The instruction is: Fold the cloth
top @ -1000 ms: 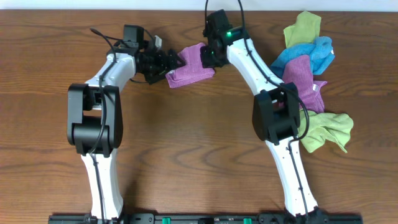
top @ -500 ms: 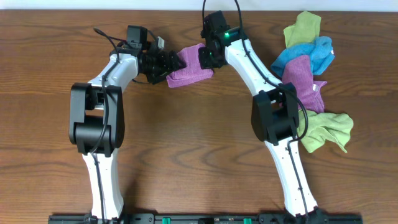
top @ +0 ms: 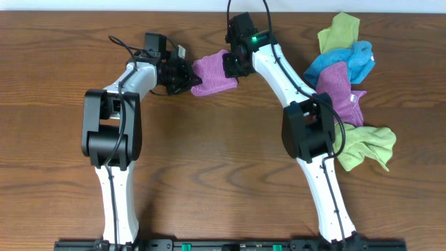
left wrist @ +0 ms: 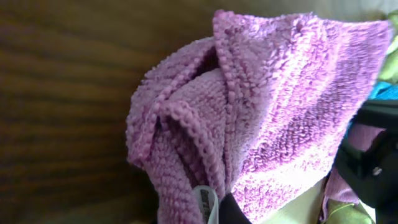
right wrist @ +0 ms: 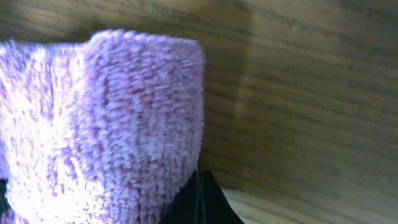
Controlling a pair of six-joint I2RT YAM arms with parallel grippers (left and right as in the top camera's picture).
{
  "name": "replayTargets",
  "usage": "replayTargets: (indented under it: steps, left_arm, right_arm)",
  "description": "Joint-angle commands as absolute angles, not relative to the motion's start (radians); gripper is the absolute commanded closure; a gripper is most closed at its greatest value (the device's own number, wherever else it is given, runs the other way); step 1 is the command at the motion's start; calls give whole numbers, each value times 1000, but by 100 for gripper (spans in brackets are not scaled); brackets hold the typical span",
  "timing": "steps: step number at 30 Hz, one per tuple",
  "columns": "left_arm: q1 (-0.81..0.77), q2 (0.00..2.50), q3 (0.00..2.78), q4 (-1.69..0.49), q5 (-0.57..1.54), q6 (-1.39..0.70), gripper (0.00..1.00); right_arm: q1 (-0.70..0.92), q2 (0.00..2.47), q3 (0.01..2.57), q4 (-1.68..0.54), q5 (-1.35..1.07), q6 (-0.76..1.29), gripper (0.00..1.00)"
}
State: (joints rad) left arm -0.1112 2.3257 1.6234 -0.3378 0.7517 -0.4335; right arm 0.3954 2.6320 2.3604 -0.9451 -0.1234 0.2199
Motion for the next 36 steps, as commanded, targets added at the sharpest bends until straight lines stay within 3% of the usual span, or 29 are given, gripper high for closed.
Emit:
replayTargets:
  steps: [1, 9, 13, 18, 32, 36]
  left_arm:
    - [-95, 2350, 1629, -296, 789, -445, 94]
    - [29, 2339, 1898, -276, 801, -522, 94]
    - [132, 2339, 2054, -249, 661, -661, 94]
    - [242, 2350, 2053, -89, 538, -1003, 94]
    - [274, 2582, 2050, 262, 465, -1448, 94]
    - [276, 2629, 2050, 346, 449, -1486, 94]
  right_arm:
    - [386, 2643, 2370, -963, -138, 231, 99]
    - [304, 2539, 2375, -980, -128, 227, 99]
    - [262, 2475, 2375, -1014, -127, 227, 99]
    - [249, 2452, 2375, -1040, -128, 228, 99]
    - [262, 2452, 2375, -1097, -127, 231, 98]
    - [262, 2452, 2375, -1139, -127, 231, 99]
